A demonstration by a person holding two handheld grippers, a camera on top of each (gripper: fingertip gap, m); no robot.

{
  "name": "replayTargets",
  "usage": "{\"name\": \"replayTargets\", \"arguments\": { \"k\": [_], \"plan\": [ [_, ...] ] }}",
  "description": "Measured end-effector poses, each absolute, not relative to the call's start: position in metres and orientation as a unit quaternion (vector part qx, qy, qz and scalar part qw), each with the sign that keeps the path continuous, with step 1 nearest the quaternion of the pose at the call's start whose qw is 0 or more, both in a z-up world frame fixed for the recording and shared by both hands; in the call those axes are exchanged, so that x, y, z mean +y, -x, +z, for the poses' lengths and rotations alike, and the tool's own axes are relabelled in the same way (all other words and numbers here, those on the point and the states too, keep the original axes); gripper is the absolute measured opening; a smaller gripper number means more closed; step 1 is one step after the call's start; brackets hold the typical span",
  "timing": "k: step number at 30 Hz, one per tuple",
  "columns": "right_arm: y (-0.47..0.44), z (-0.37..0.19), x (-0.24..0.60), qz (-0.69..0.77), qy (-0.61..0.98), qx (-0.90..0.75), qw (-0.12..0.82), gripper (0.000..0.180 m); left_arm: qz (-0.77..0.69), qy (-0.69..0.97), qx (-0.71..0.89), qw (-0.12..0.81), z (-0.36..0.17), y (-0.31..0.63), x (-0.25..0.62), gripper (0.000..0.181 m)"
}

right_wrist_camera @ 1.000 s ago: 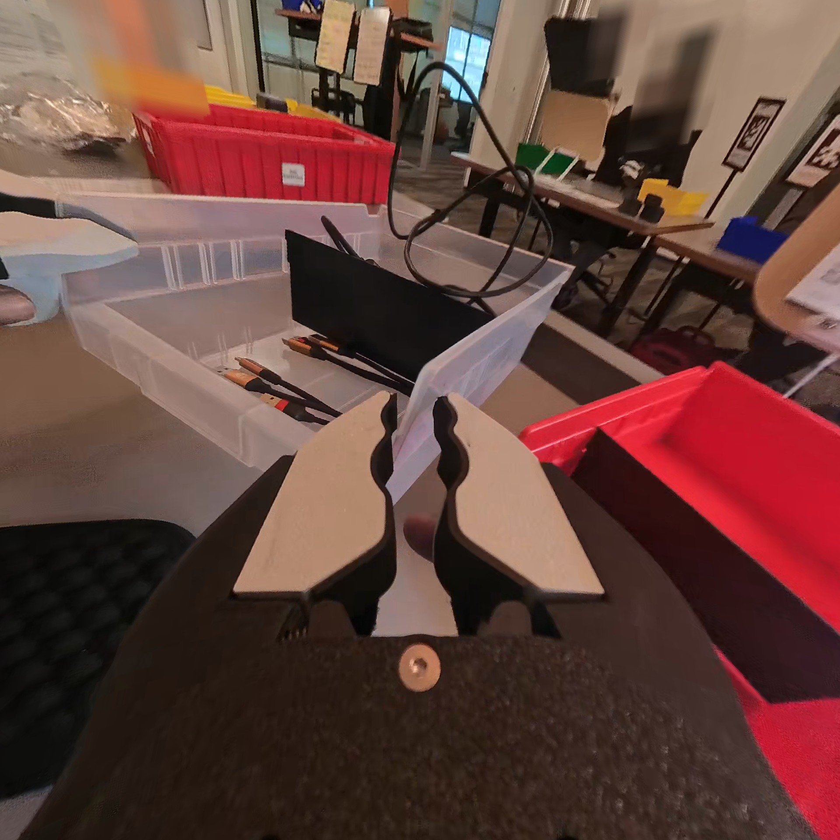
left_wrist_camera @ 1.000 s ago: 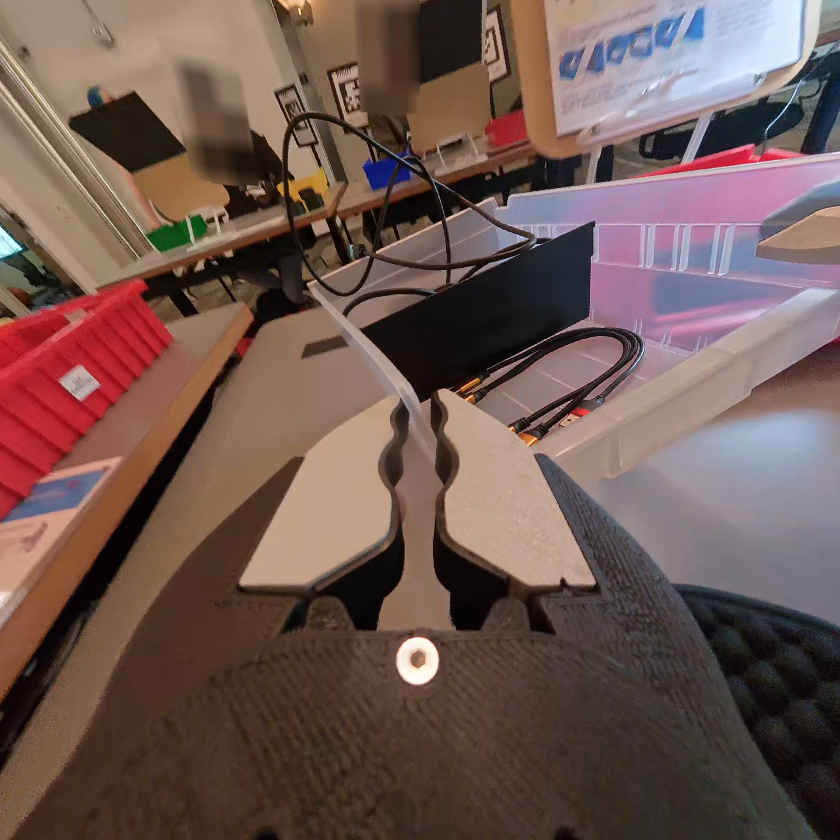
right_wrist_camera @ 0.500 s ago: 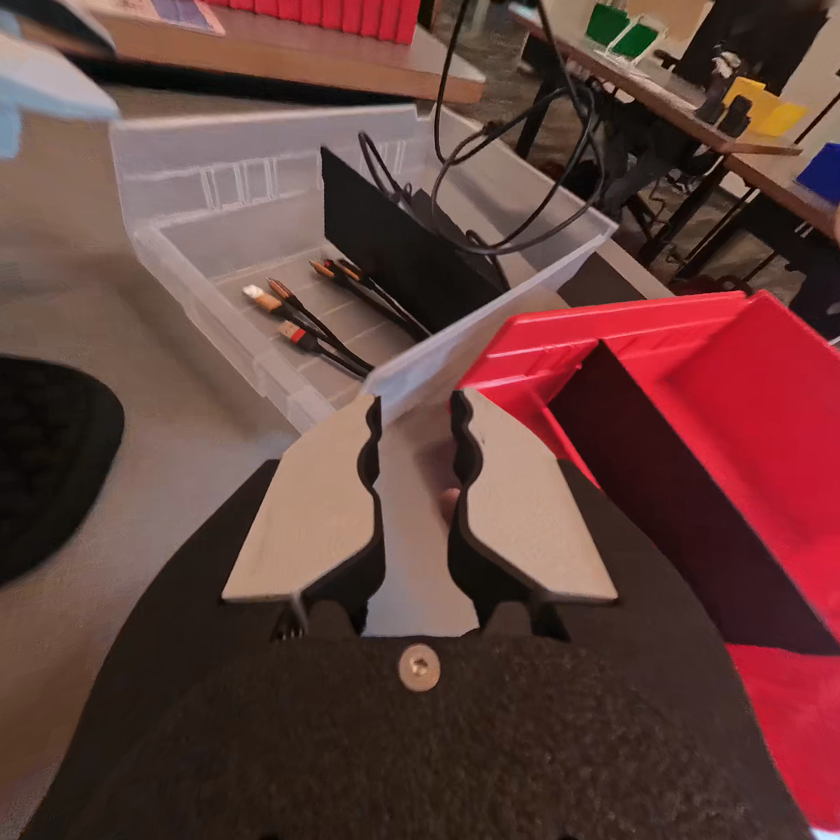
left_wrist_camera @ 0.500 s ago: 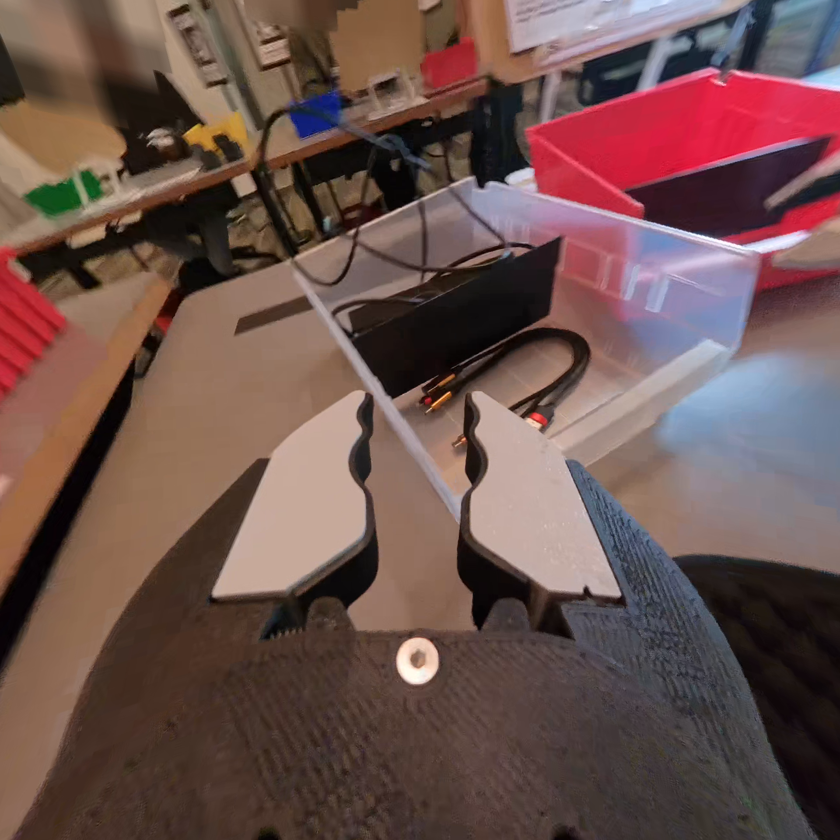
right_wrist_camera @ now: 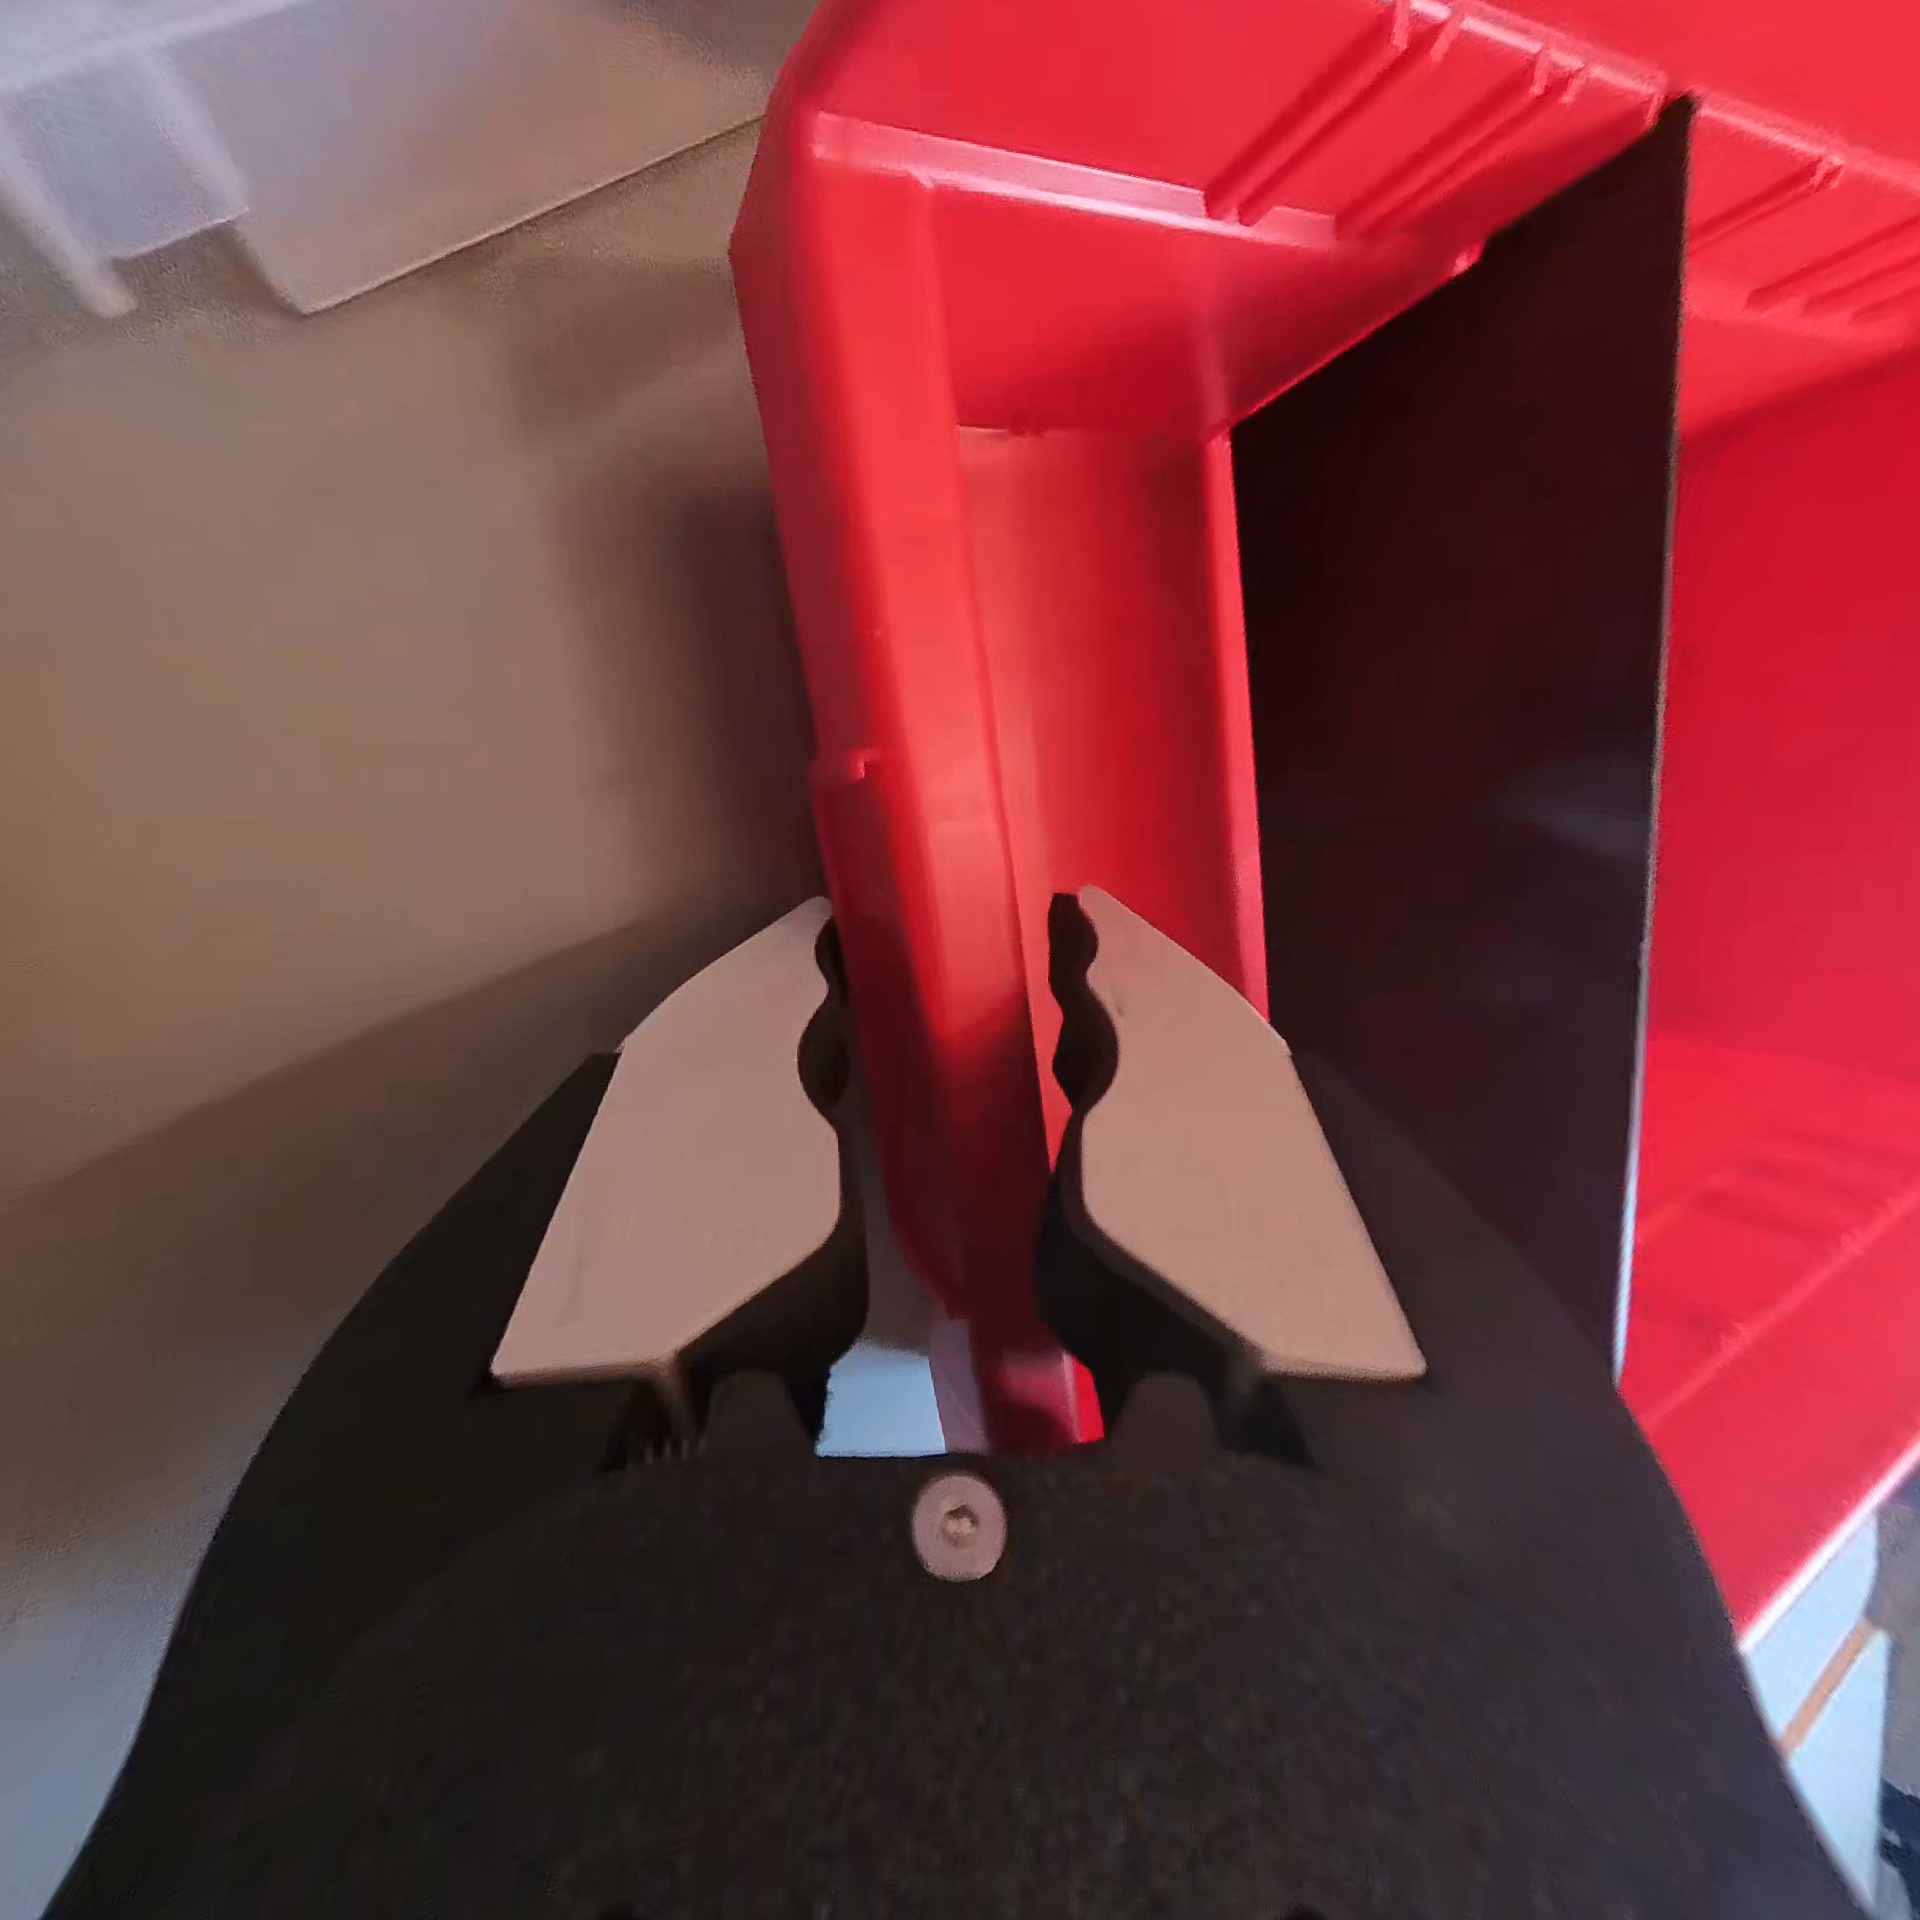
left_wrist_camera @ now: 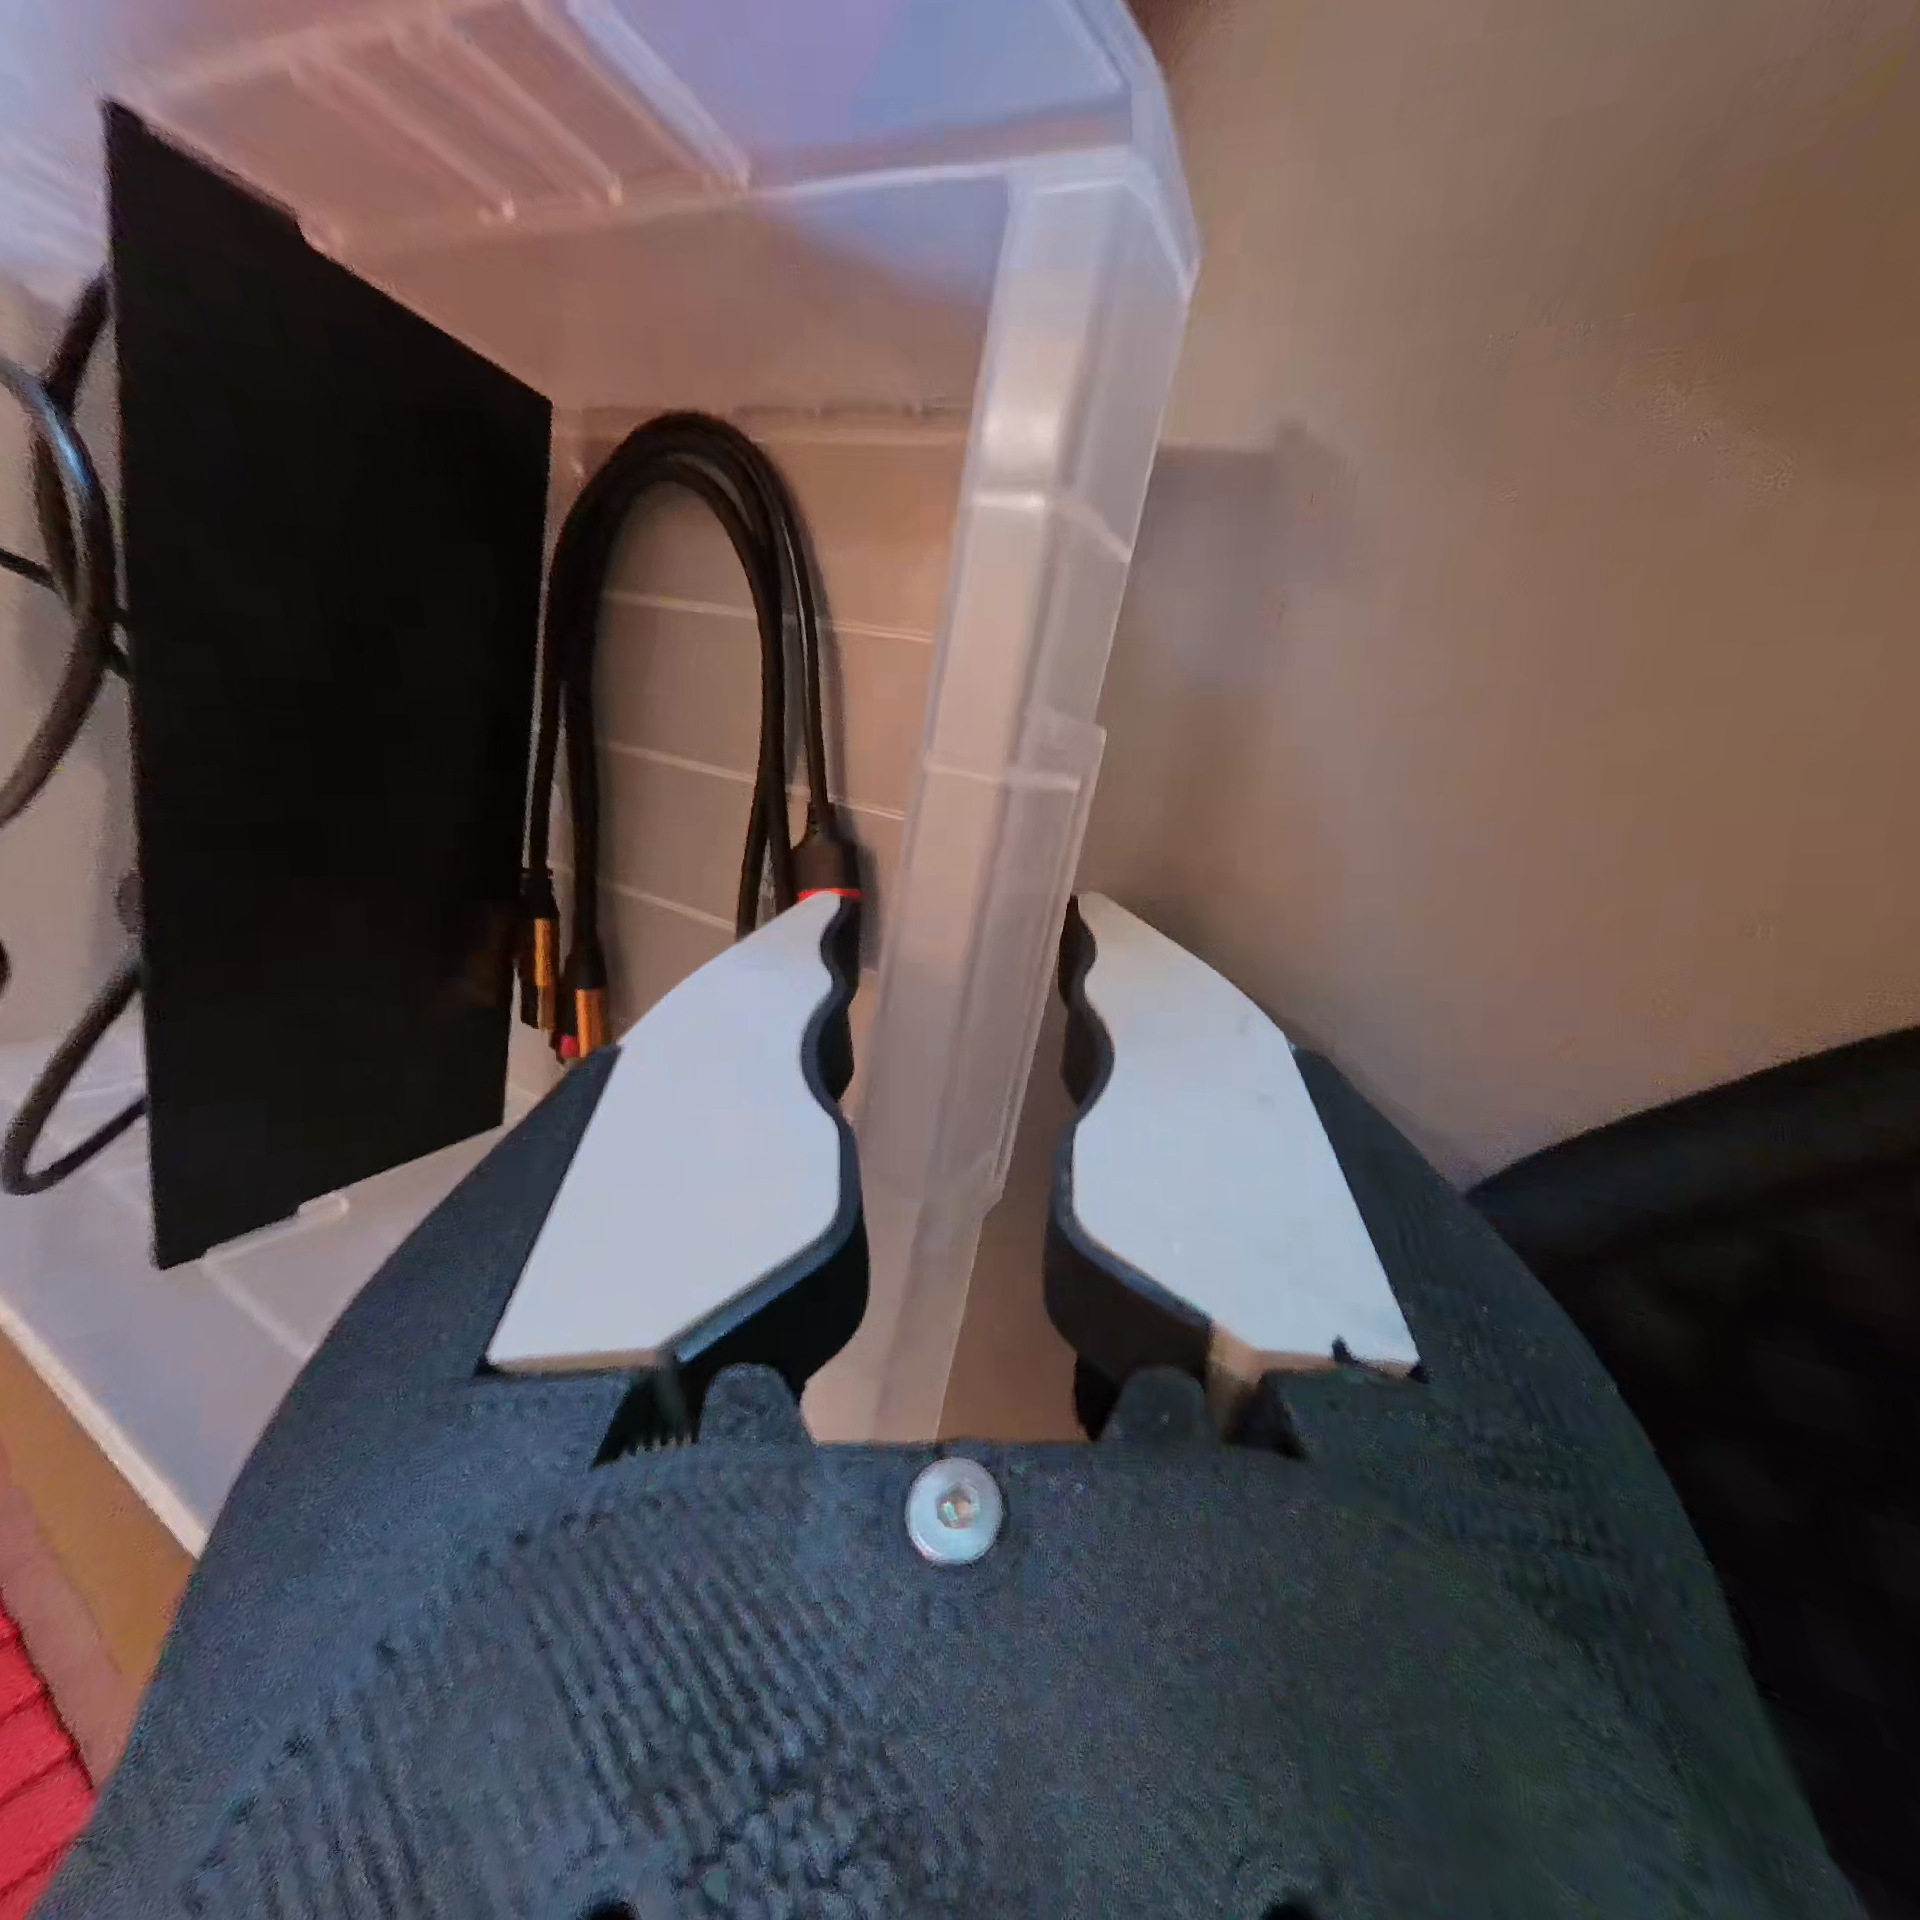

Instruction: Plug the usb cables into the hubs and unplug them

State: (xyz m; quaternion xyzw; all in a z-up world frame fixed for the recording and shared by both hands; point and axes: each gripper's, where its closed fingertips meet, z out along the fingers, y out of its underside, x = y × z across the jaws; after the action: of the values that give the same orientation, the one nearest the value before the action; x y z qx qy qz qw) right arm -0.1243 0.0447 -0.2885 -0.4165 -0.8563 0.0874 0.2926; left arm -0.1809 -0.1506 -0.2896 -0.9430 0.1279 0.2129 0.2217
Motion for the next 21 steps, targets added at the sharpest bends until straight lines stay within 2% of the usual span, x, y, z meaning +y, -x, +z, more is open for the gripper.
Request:
{"name": "replayTargets", "arguments": {
  "k": [6, 11, 21],
  "plan": [
    [0.046, -0.287, 0.079, 0.052, 0.415, -0.839, 0.347, 0.034, 0.254, 0.92, 0.149, 0.259, -0.287, 0.181, -0.147, 0.036],
    [-0.005, -0.283, 0.133, 0.014, 0.413, -0.831, 0.374, 0.033, 0.233, 0.919, 0.132, 0.288, -0.288, 0.18, -0.146, 0.039],
    [0.003, -0.282, 0.224, -0.01, 0.383, -0.831, 0.404, 0.032, 0.216, 0.924, 0.094, 0.302, -0.289, 0.207, -0.129, 0.04]
  ]
}}
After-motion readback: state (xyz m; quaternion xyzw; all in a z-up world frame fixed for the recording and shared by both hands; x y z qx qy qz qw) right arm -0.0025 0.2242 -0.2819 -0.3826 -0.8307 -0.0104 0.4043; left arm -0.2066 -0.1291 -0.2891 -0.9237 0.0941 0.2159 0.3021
